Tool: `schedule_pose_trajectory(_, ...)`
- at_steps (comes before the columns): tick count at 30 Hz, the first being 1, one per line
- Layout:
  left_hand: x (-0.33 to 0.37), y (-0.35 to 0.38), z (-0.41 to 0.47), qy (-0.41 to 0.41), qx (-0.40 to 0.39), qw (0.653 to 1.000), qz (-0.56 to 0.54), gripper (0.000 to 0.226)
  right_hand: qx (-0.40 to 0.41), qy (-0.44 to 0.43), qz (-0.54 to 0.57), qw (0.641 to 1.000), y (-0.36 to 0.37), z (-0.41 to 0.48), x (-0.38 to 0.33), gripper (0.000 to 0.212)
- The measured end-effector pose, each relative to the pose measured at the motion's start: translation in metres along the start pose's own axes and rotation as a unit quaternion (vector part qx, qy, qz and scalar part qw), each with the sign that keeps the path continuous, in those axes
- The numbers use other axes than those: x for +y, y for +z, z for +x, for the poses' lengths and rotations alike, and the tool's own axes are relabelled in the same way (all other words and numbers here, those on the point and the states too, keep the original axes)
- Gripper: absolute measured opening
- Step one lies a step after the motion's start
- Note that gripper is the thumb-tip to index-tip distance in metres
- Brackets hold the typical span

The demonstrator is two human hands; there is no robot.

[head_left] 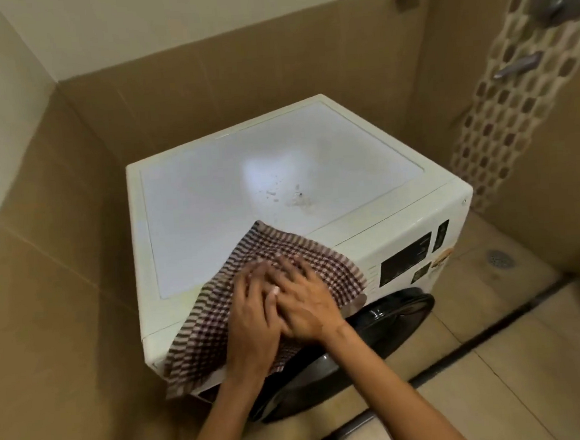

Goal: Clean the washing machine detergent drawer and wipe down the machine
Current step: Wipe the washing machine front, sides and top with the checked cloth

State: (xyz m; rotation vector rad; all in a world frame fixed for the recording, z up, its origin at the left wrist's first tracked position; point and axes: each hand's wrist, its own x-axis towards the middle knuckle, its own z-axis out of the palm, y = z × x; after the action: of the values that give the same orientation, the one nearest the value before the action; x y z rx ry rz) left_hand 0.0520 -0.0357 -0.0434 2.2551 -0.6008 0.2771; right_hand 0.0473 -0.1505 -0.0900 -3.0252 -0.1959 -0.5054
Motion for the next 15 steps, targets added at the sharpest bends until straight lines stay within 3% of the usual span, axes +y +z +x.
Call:
schedule_pose_trajectory(2,-0.005,-0.002,0.007,0.022,-0.009,1.000,0.010,0.035,0.032,0.065,0.009,0.997,-0.004,-0.002,0.032,0.056)
schedule_pose_trajectory(6,-0.016,-0.002,0.018,0.015,0.011,0.999,0.035,0.020,0.054,0.225,0.051,0.971,-0.019,-0.014,0.093,0.059)
schedule_pose_trajectory(9,-0.010,0.003,0.021,0.034,-0.010,0.999,0.020,0.023,0.071,0.289,0.064,0.953,-0.020,-0.013,0.085,0.061)
schedule_pose_trajectory(11,-0.002,0.005,0.026,0.050,-0.021,0.999,-0.008,0.032,0.072,0.269,0.042,0.959,-0.014,-0.010,0.052,0.060)
schedule_pose_trajectory(15,0.008,0.005,0.040,0.070,0.001,0.997,-0.039,0.032,0.029,0.053,-0.007,0.998,0.003,-0.016,-0.005,0.061)
